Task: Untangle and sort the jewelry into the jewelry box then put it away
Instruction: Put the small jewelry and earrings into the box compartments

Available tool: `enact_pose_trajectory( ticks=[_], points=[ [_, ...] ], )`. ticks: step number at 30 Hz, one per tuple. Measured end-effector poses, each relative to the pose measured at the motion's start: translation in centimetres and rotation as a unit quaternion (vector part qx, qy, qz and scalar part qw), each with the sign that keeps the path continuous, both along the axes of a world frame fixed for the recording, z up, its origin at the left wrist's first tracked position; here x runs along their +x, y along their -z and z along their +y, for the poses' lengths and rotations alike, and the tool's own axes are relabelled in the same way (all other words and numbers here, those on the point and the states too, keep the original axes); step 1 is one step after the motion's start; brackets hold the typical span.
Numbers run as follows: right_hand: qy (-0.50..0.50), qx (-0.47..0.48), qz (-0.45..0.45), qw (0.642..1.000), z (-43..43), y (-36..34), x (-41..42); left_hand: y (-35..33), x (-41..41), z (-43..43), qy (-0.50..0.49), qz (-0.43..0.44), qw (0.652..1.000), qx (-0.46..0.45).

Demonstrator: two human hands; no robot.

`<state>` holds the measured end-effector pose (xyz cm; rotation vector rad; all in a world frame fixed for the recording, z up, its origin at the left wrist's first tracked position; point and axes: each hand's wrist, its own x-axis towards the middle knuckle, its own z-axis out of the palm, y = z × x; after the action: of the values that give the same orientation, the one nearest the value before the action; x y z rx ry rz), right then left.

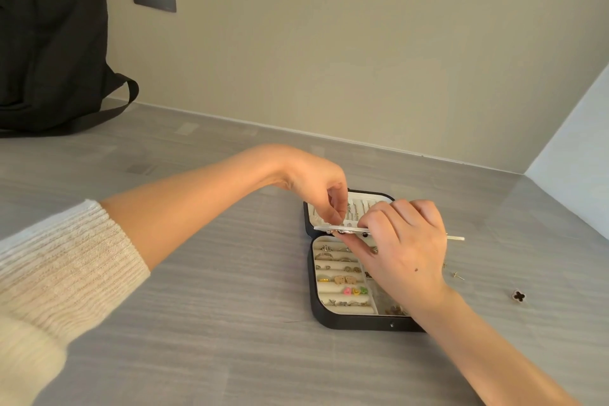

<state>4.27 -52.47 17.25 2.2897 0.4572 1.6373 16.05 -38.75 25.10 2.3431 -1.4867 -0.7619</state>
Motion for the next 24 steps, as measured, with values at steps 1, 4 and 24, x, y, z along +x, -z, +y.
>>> enact_pose_trajectory(
  ticks=[1,4,24],
  points=[
    [0.000,0.001,0.000,1.000,0.0,0.0,0.0,0.0,-0.2,0.1,-0.001,-0.013,1.000,0.004],
    [0.007,0.016,-0.004,1.000,0.2,-0.2,0.1,0.0,-0.9,0.8,-0.022,-0.046,0.999,-0.017],
    [0.195,0.256,0.128,0.938,-8.4,-0.5,-8.0,4.1,-5.3,2.2,-0.293,-0.161,0.879,-0.341]
  ],
)
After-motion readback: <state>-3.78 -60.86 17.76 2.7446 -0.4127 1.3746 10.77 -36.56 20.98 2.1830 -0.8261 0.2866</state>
